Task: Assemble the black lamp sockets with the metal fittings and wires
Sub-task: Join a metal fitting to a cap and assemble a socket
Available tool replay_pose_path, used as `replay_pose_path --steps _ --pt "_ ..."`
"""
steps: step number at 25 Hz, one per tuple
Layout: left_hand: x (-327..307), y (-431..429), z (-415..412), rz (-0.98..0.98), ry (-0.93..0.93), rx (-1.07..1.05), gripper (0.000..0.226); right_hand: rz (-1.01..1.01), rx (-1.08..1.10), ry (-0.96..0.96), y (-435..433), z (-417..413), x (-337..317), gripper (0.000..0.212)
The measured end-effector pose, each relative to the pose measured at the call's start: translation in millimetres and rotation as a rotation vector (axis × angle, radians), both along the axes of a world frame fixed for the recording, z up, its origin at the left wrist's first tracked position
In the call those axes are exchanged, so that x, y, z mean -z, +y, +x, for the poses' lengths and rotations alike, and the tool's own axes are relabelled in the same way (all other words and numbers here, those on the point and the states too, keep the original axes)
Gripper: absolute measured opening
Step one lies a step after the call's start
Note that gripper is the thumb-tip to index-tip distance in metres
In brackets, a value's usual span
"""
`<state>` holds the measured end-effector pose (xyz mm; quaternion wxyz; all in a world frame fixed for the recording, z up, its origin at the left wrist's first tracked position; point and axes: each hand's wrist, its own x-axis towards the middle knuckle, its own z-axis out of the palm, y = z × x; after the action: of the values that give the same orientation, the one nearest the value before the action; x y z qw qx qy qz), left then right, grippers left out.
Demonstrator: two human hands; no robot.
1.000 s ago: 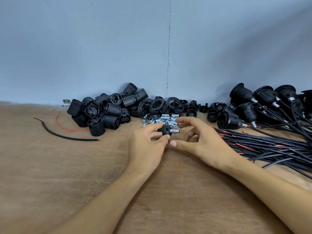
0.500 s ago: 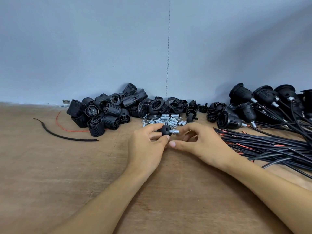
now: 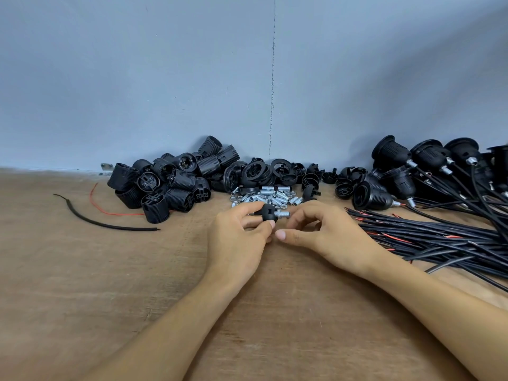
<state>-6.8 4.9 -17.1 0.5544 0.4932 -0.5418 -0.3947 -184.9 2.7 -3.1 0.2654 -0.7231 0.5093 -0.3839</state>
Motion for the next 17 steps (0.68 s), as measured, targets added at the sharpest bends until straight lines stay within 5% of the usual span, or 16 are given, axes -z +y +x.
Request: replay_pose_path --steps 5,17 --pt "0.2 0.6 -0.4 -0.013 0.009 0.008 0.038 -0.025 0.05 -0.117 1.0 -1.1 -2.1 0.022" --pt "-2.5 3.4 -1.4 -0.038 -0.063 0.023 0.04 -0.152 0.136 0.028 4.6 3.7 -3.2 0.005"
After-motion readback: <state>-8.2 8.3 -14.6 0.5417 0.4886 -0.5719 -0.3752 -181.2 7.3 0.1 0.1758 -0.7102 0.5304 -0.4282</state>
